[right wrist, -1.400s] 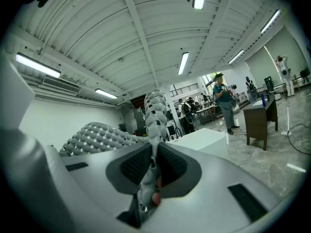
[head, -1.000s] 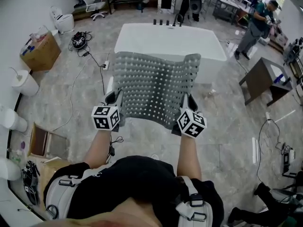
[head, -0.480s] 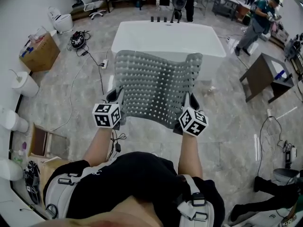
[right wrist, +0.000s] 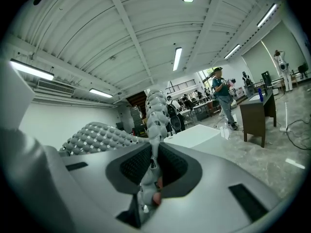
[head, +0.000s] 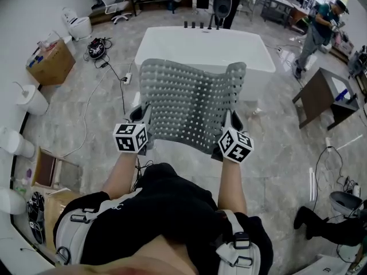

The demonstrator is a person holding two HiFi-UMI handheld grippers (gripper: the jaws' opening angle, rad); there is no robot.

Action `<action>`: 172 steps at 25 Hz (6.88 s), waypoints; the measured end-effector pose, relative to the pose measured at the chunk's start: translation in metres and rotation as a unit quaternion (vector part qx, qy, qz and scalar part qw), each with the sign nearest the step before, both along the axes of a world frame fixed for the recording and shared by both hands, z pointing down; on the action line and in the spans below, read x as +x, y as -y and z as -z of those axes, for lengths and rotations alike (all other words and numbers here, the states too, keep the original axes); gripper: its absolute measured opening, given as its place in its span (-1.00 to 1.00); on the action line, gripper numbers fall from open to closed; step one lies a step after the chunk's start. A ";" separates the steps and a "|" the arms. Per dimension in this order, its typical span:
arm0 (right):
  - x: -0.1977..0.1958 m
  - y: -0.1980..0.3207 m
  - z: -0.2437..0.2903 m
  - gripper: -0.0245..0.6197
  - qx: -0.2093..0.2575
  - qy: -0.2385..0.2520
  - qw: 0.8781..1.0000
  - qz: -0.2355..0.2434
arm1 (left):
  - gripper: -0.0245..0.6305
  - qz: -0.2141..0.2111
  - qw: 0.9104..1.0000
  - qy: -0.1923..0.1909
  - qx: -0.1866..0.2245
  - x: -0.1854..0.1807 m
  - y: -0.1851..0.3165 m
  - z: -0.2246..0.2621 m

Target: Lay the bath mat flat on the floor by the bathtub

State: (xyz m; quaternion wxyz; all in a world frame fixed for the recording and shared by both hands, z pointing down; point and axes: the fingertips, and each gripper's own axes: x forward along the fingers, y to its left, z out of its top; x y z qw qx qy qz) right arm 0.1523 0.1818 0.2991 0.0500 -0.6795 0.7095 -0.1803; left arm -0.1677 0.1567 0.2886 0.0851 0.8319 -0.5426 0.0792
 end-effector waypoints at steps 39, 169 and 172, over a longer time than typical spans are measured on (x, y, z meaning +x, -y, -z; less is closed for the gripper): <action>0.060 0.328 -0.014 -0.76 -0.040 -0.011 0.999 -0.004 | -0.78 -0.028 0.999 -0.015 -0.025 0.052 0.331 -0.017; 0.059 0.500 0.055 -0.91 0.083 -0.048 0.992 0.083 | -0.91 -0.012 0.999 -0.020 0.025 0.129 0.487 0.050; 0.061 0.501 0.052 -0.91 0.079 -0.047 0.992 0.084 | -0.92 -0.014 0.999 -0.022 0.026 0.131 0.487 0.051</action>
